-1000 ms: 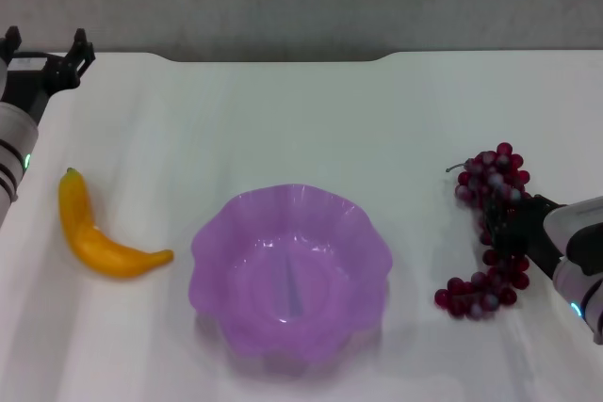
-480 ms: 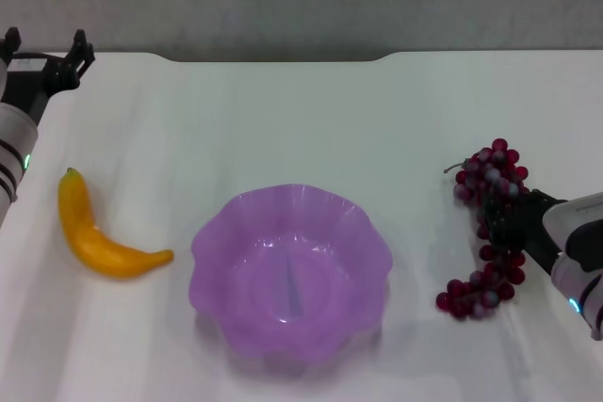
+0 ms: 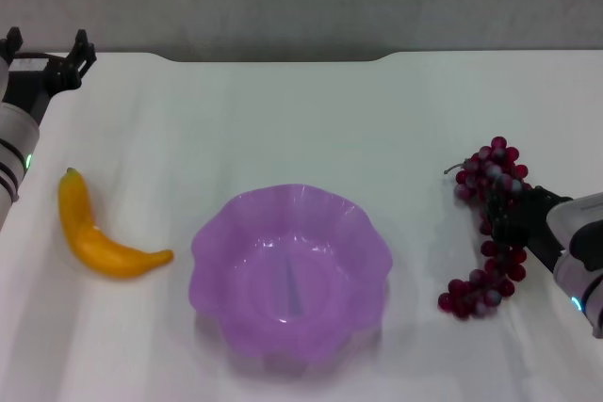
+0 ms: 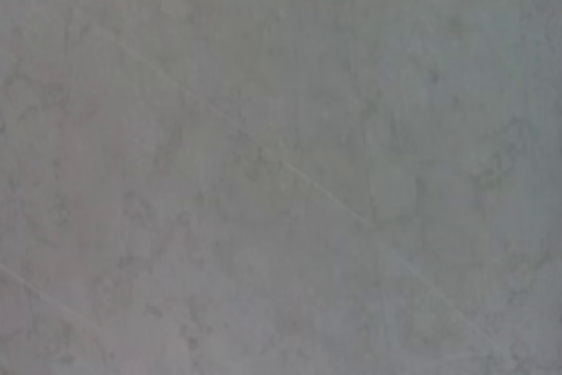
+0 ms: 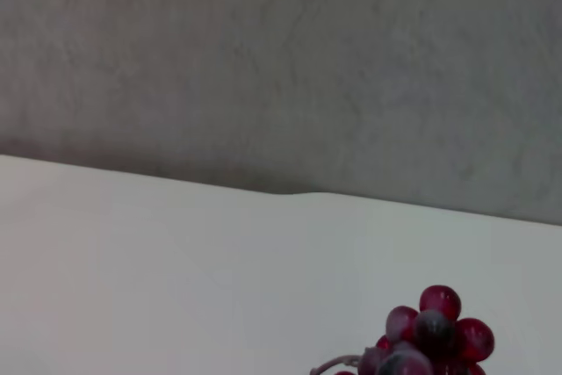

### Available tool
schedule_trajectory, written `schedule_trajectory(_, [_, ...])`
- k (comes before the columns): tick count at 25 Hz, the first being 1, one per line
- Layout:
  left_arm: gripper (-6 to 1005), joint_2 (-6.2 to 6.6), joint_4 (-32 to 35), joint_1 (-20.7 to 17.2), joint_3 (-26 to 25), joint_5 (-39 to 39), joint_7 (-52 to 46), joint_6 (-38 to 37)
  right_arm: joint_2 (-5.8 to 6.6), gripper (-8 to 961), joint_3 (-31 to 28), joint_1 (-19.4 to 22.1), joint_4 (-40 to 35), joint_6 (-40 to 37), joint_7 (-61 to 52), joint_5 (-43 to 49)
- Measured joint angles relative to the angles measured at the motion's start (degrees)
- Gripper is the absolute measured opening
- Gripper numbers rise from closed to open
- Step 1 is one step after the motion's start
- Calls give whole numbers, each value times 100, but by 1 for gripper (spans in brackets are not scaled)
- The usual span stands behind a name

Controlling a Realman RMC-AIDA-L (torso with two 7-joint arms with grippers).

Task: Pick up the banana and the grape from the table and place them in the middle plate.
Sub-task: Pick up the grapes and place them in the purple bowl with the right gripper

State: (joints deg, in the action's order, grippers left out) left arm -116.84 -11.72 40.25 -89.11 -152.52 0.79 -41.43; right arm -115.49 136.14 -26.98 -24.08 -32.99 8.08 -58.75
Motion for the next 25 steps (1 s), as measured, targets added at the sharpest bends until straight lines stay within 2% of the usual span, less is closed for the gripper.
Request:
schedule_trajectory(4, [884, 2, 5, -8, 0, -1, 0, -4, 0, 331, -3, 4, -9, -81, 0, -3])
schedule_trajectory(12, [880, 15, 10, -57, 0, -4, 0, -21, -1, 330, -76, 107, -59, -814, 33, -40])
schedule_trajectory(25, [874, 26, 32, -132, 0, -6, 6, -25, 31, 326, -107, 133, -185, -1478, 40, -18])
